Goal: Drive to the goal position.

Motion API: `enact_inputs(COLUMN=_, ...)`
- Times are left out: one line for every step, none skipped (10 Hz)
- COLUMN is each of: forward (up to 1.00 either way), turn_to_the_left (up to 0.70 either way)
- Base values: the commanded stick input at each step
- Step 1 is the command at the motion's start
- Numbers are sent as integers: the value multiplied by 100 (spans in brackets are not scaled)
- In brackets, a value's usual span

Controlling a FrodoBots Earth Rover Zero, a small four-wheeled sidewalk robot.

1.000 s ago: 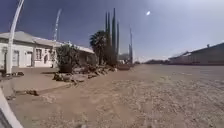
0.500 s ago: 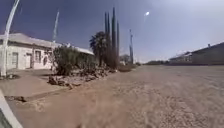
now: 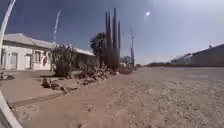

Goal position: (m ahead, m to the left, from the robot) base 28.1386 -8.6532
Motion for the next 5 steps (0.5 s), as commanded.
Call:
enact_inputs(forward=70, turn_to_the_left=0)
enact_inputs(forward=70, turn_to_the_left=0)
enact_inputs(forward=70, turn_to_the_left=0)
enact_inputs(forward=70, turn_to_the_left=0)
enact_inputs(forward=70, turn_to_the_left=0)
